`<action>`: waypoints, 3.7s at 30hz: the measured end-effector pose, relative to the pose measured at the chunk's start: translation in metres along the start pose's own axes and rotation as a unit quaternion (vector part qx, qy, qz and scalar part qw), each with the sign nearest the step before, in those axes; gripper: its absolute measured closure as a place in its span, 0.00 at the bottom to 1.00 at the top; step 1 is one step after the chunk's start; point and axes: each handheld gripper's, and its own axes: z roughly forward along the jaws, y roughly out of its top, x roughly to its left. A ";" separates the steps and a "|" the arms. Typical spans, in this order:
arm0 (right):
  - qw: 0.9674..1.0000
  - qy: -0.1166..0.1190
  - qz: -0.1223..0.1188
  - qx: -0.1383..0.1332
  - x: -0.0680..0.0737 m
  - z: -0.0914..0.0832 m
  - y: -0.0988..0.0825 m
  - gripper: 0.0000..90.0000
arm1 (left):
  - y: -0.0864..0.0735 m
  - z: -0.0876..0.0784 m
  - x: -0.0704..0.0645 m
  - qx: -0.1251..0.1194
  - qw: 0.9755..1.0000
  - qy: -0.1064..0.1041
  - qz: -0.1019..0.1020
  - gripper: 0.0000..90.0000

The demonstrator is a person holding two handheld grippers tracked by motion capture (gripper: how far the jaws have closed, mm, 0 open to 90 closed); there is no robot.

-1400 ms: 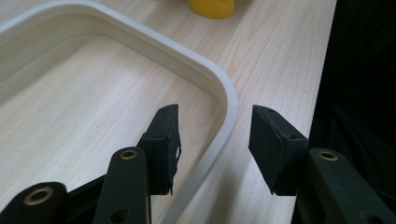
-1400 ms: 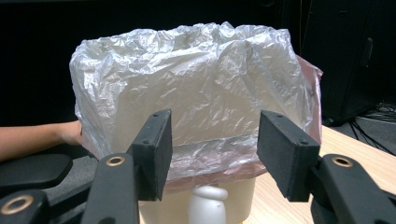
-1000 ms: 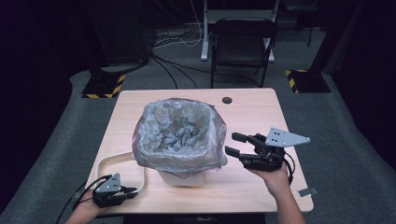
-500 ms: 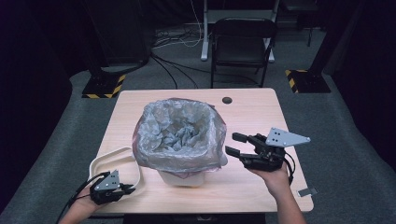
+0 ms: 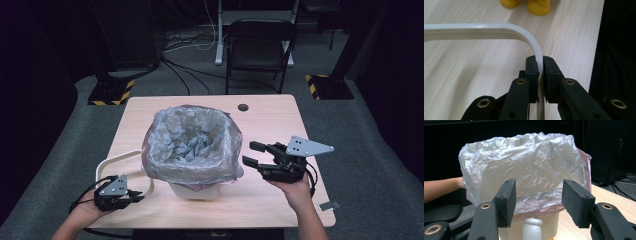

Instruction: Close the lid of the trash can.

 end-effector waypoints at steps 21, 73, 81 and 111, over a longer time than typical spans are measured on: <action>1.000 0.001 -0.003 0.002 0.001 -0.002 0.006 0.49 | 0.043 -0.047 0.018 -0.001 1.000 -0.005 0.027 0.92; 1.000 0.007 -0.018 0.021 0.007 -0.001 0.029 0.49 | 0.169 -0.158 0.023 -0.015 0.993 -0.035 0.113 0.92; 1.000 0.008 -0.016 0.017 0.005 0.000 0.029 0.49 | 0.188 -0.154 0.020 -0.018 0.990 -0.046 0.131 0.92; 1.000 0.001 -0.013 0.010 0.000 -0.006 0.029 0.49 | 0.277 -0.111 0.003 -0.029 0.975 -0.109 0.193 0.92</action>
